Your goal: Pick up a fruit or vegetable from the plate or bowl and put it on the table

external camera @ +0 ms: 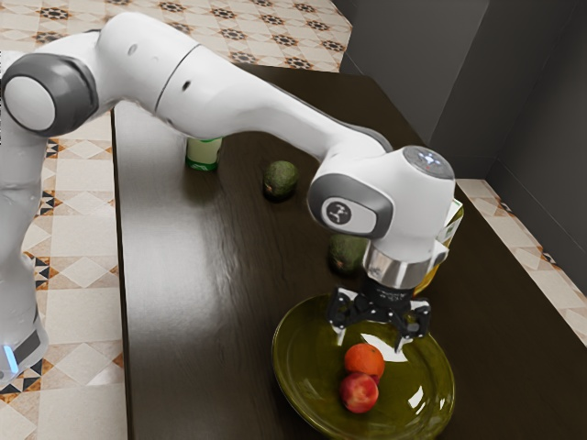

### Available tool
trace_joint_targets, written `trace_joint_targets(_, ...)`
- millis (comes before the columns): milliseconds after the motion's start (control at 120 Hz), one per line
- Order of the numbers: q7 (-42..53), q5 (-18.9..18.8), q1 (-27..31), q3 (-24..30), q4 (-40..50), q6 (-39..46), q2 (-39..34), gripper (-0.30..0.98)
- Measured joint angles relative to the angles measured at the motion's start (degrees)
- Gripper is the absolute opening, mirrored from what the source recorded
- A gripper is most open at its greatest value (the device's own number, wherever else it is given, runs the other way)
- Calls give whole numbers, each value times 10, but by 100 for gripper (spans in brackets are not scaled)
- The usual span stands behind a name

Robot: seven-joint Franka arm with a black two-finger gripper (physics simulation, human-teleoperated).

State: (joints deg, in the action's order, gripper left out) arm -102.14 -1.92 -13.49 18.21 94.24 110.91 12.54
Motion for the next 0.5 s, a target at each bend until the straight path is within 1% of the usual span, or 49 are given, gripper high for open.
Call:
trace_joint_targets(167,-4,-1,-8,-2,-4,2,9,69)
trace_joint_targets(317,-6,-1,-2,-13,-5,0,11,69)
trace_joint_targets(500,-8,-1,-1,-17,-12,0,33,69)
